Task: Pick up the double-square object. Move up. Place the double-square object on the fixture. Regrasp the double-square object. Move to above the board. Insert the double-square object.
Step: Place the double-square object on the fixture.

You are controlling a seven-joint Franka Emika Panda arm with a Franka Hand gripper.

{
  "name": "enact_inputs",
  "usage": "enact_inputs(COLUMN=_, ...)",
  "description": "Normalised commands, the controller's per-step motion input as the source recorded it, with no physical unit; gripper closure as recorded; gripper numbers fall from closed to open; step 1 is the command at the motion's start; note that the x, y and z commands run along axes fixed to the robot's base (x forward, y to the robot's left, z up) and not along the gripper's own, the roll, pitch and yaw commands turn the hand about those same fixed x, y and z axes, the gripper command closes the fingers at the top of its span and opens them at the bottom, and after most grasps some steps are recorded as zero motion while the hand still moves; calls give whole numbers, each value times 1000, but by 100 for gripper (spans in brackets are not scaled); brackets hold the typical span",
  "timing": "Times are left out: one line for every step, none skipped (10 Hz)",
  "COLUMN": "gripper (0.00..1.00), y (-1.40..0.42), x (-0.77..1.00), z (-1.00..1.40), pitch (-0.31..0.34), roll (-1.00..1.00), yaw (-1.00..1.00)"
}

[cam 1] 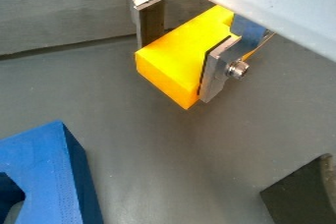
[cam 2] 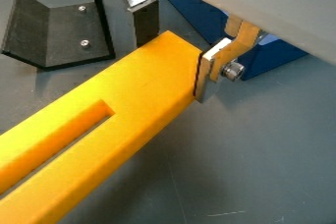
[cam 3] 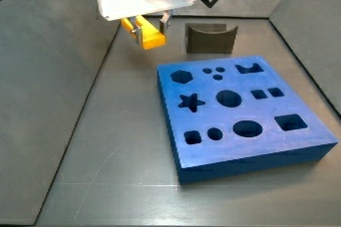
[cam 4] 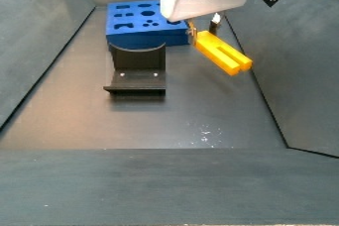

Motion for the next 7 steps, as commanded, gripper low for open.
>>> enact_inputs(gripper=100, y=0, x=3, z=1000, pitch=-4, roll=-1, yaw=-2)
enact_inputs(gripper=100, y=0, x=-3, z=1000, pitch=6, roll=-2, yaw=-2)
enact_inputs(gripper=100, y=0, x=-9, z=1000, pitch=14, roll=-3, yaw=-2)
enact_inputs(gripper=100, y=-1, x=-12, z=1000, pitch=20, roll=-3, yaw=-3)
enact_inputs(gripper=100, y=-1, x=-16, z=1000, pitch=26, roll=-5, yaw=-3)
enact_inputs(gripper=100, y=-2, x=-20, z=1000, pitch=30, roll=-6, yaw=-3)
enact_inputs(gripper=100, y=-2, x=-21, z=1000, pitch=31, roll=-7, yaw=-3)
